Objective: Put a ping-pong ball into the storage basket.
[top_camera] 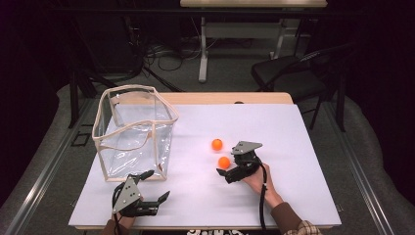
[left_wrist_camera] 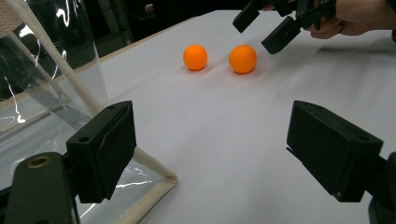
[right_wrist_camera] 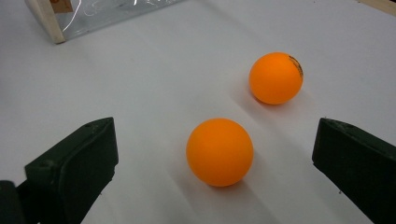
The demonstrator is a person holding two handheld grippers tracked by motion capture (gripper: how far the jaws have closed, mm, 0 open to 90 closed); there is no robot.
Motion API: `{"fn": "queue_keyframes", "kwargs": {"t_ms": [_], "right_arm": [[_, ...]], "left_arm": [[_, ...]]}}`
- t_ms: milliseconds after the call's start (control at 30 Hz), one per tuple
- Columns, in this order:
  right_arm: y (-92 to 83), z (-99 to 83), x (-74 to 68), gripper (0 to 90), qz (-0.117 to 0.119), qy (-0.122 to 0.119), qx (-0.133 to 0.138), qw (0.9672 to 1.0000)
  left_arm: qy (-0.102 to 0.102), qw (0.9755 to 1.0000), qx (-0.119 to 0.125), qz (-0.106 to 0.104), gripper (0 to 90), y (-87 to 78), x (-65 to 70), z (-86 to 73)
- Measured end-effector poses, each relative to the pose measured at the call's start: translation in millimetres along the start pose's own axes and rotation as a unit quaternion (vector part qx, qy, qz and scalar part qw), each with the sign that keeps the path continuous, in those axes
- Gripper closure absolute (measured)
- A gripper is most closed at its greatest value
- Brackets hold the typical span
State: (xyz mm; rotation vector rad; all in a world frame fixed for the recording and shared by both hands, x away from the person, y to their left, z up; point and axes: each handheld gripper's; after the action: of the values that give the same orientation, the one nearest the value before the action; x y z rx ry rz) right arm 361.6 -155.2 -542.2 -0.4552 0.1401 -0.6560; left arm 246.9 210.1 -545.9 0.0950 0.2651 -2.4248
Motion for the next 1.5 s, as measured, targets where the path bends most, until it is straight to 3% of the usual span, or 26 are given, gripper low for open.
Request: {"fn": "queue_keyframes", "kwargs": {"t_ms": [233,533,667,700,733,1267,1500], "right_arm": [[9.5,-0.1,-0.6,2.3,-0.001,-0.003,-0.026,0.9996],[13.8,-1.1,-1.7,29.0,-0.012,-0.009,-0.051,0.9986],[13.8,-1.1,-1.7,29.0,-0.012,-0.009,-0.051,0.9986],[16.7,-2.7,-0.8,29.0,-0.015,-0.008,-0.065,0.9978],[16.7,-2.7,-0.8,37.0,-0.015,-0.008,-0.065,0.9978],[21.2,-5.7,1.1,49.7,-0.017,-0.003,-0.084,0.9963],[18.4,-3.3,0.9,50.0,-0.018,-0.006,-0.081,0.9965]], "left_arm": [[0.0,1.0,0.0,0.0,15.8,-0.3,0.0,0.1],[0.002,1.0,0.001,0.0,15.8,-0.3,0.0,0.2],[0.0,1.0,0.0,-0.001,15.8,-0.2,0.3,0.1],[0.0,1.0,0.0,-0.001,15.8,-0.2,0.3,0.1],[0.0,1.0,0.001,-0.001,15.8,-0.2,0.2,0.2],[0.0,1.0,-0.002,-0.003,15.7,0.1,0.0,0.0],[0.0,1.0,-0.002,-0.004,15.8,0.1,-0.2,0.0]]}}
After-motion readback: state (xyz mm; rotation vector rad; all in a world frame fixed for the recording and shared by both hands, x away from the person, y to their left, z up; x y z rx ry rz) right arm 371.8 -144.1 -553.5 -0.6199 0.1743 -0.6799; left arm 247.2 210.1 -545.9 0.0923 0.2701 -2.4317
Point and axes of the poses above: each handheld gripper's, and its own axes: y roughly forward along the jaws, z roughly out of its top, x roughly to its right, and after that the axes turned 9 degrees about x, right-handed
